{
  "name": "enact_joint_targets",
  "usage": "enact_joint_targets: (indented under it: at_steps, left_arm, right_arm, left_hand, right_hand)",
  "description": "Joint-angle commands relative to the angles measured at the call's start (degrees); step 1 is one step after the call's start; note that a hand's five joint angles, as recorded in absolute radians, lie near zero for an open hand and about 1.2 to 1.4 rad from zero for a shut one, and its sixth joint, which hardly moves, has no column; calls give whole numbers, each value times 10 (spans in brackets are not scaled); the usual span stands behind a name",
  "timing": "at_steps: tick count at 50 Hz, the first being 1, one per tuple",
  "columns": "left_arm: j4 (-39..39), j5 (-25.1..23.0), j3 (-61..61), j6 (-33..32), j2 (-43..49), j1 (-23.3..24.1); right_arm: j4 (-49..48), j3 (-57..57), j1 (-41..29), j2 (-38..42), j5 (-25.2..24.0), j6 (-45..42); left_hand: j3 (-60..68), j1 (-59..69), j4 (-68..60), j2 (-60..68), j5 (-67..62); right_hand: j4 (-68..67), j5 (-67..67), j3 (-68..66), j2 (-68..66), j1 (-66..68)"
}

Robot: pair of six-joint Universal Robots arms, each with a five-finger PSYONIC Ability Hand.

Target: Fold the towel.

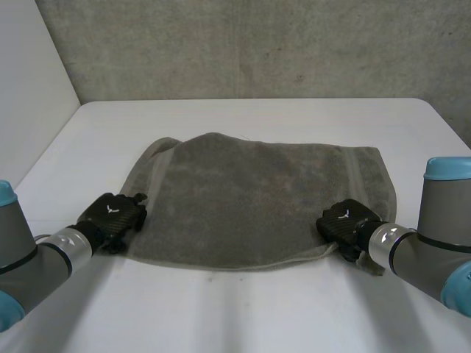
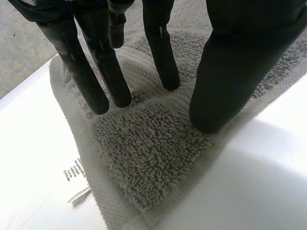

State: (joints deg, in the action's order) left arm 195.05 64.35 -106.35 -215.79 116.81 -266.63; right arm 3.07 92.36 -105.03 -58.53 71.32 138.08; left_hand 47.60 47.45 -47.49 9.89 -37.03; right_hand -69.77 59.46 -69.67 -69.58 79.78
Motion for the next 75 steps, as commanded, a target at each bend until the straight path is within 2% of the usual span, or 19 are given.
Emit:
enact_joint_targets:
  at_steps: [1, 3, 5, 11, 15, 21, 31, 36, 40, 41, 42, 52, 59, 61, 64, 66, 70, 75]
  left_arm:
    - [7, 1, 9, 0, 10, 2]
    - [7, 1, 11, 0, 10, 2]
    - [7, 2, 16, 2, 7, 4]
    - [7, 6, 19, 4, -4, 8]
    - [6, 34, 13, 9, -32, 13]
    - [-3, 43, -13, 9, -80, 9]
    - [-39, 42, -61, 9, -175, 3]
    - [-48, 42, -78, 10, -201, -4]
    - [-48, 40, -90, 11, -205, -13]
    - [-48, 40, -90, 11, -205, -13]
    - [-48, 39, -91, 11, -204, -15]
    - [-45, 39, -105, 11, -201, -23]
    - [-48, 39, -110, 11, -203, -22]
    - [-49, 41, -117, 11, -203, -20]
    - [-54, 42, -128, 11, -207, -15]
    - [-62, 43, -134, 11, -209, -13]
    - [-91, 44, -145, 10, -232, -12]
    - [-181, 42, -160, 11, -284, -14]
  right_arm:
    - [0, -1, 0, 1, 1, 0]
    - [0, -1, 0, 2, 1, 0]
    - [0, -1, 0, 1, 1, 0]
    - [0, -3, 0, 1, 1, 0]
    - [2, -5, 3, -2, 1, 0]
    - [9, -10, 6, -17, 5, 1]
    - [113, 5, 21, -105, 1, 1]
    - [111, 33, 39, -115, 0, 2]
    - [95, 45, 48, -113, 1, 8]
    - [86, 51, 58, -108, 1, 9]
    - [81, 57, 69, -106, 0, 10]
    - [78, 83, 120, -102, 0, 10]
    - [78, 99, 141, -106, -1, 10]
    - [77, 106, 144, -113, -7, 9]
    - [77, 111, 144, -124, -18, 8]
    - [87, 126, 147, -158, -43, -2]
    - [106, 137, 149, -195, -55, -12]
    - [176, 147, 179, -259, -60, -66]
  left_hand:
    - [171, 172, -172, 548, -177]
    - [222, 223, -223, 599, -227]
    - [323, 325, -325, 701, -329]
    - [324, 326, -325, 701, -330]
    - [324, 326, -325, 701, -330]
    - [324, 326, -325, 701, -330]
    - [324, 326, -325, 701, -330]
    - [324, 326, -325, 701, -330]
    - [324, 326, -325, 701, -330]
    - [324, 326, -325, 701, -330]
    - [324, 326, -325, 701, -330]
    - [324, 326, -325, 701, -330]
    - [324, 326, -325, 701, -330]
    - [324, 326, -325, 701, -330]
    - [324, 326, -325, 701, -330]
    - [324, 326, -325, 701, -330]
    - [324, 326, -325, 701, -330]
    - [324, 326, -325, 701, -330]
  right_hand:
    - [-102, 105, -103, -104, 2]
    - [-102, 105, -103, -104, 2]
    - [-102, 105, -103, -104, 2]
    - [-102, 105, -103, -104, 2]
    - [-102, 105, -103, -104, 2]
    - [-102, 105, -103, -104, 2]
    - [-102, 105, -103, -104, 2]
    - [-102, 105, -103, -104, 2]
    - [0, 3, -1, -2, -100]
    - [80, -77, 79, 78, -180]
    - [99, -96, 98, 97, -199]
    - [114, -111, 113, 112, -214]
    - [75, -72, 74, 73, -176]
    - [-102, 105, -103, -104, 2]
    - [-102, 105, -103, -104, 2]
    - [-102, 105, -103, -104, 2]
    - [-102, 105, -103, -104, 2]
    - [-102, 105, -103, -104, 2]
